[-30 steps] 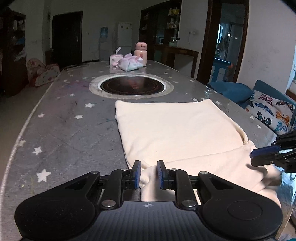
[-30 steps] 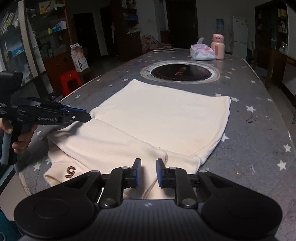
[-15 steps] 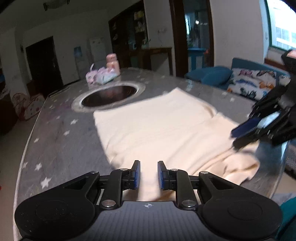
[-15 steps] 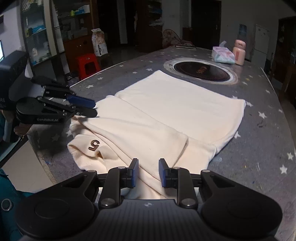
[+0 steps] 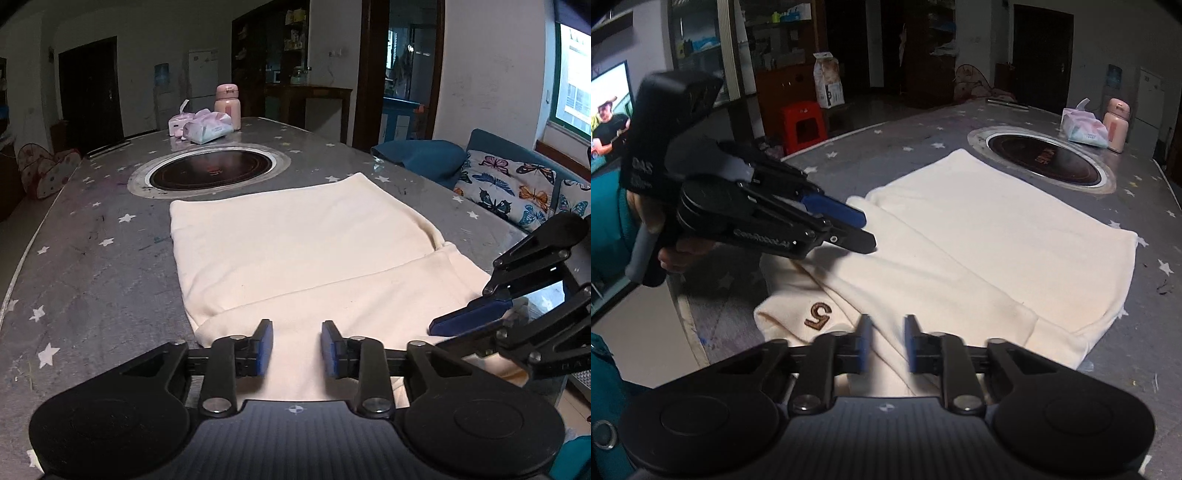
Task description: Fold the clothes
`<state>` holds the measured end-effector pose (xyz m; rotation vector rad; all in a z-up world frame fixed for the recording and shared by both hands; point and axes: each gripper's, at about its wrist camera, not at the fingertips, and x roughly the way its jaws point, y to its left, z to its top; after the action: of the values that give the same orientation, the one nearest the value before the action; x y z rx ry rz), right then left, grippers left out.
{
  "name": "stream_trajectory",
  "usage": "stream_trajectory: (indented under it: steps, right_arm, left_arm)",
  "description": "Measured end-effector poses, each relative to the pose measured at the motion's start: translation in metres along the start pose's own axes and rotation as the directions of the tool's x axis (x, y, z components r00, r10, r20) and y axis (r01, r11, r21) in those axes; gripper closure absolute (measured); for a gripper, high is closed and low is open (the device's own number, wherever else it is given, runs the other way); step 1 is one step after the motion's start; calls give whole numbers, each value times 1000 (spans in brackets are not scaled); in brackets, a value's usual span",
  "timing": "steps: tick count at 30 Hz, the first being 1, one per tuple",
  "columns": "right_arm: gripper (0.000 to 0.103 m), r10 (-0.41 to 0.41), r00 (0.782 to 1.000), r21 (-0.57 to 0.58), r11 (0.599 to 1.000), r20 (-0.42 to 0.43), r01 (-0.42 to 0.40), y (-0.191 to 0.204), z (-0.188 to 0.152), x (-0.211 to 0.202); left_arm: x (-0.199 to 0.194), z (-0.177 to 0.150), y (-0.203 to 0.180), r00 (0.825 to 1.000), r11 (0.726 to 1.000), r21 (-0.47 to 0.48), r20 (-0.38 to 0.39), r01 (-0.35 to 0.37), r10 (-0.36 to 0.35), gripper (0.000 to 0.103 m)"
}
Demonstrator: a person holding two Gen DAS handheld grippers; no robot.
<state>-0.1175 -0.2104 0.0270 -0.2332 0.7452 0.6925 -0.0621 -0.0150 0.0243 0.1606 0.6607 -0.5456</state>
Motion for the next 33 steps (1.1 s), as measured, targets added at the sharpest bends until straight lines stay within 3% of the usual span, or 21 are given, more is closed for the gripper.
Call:
stream_trajectory:
  steps: [3, 11, 13, 16, 19, 26, 29, 33]
  right_arm:
    - [102, -7, 1000, 0, 1000, 12, 7, 1, 0, -8]
    - [100, 31, 999, -3, 1000, -34, -31, 0, -8, -13]
    - [95, 37, 999, 18, 999, -7, -37, -4, -5, -19]
    - [93, -21, 999, 61, 998, 39, 18, -17, 1, -23]
    - [92, -77, 996, 134, 989, 51, 70, -37, 3, -15]
    - [91, -116, 992, 213, 971, 39, 105, -58, -7, -4]
    - [74, -115, 992, 192, 976, 49, 104, -54, -8, -14]
    - [70, -118, 993, 157, 981, 15, 114, -48, -16, -13]
  left_arm:
    - [0, -1, -1, 1000, 1000, 1, 4, 5, -5, 65]
    - [-4, -3, -6, 1000, 1000, 22, 11, 5, -5, 56]
    - [-8, -5, -10, 1000, 999, 39, 15, 1, -2, 51]
    - [-14, -7, -16, 1000, 999, 54, 27, -4, 2, 32]
    - [-17, -8, -21, 999, 998, 63, 39, -5, 2, 19]
    - [-38, -13, -25, 997, 993, 120, 73, -5, -3, 18]
    - [-50, -18, -27, 996, 988, 152, 82, 8, -21, 18]
    - [-62, -30, -39, 996, 975, 220, 76, 33, -51, 18]
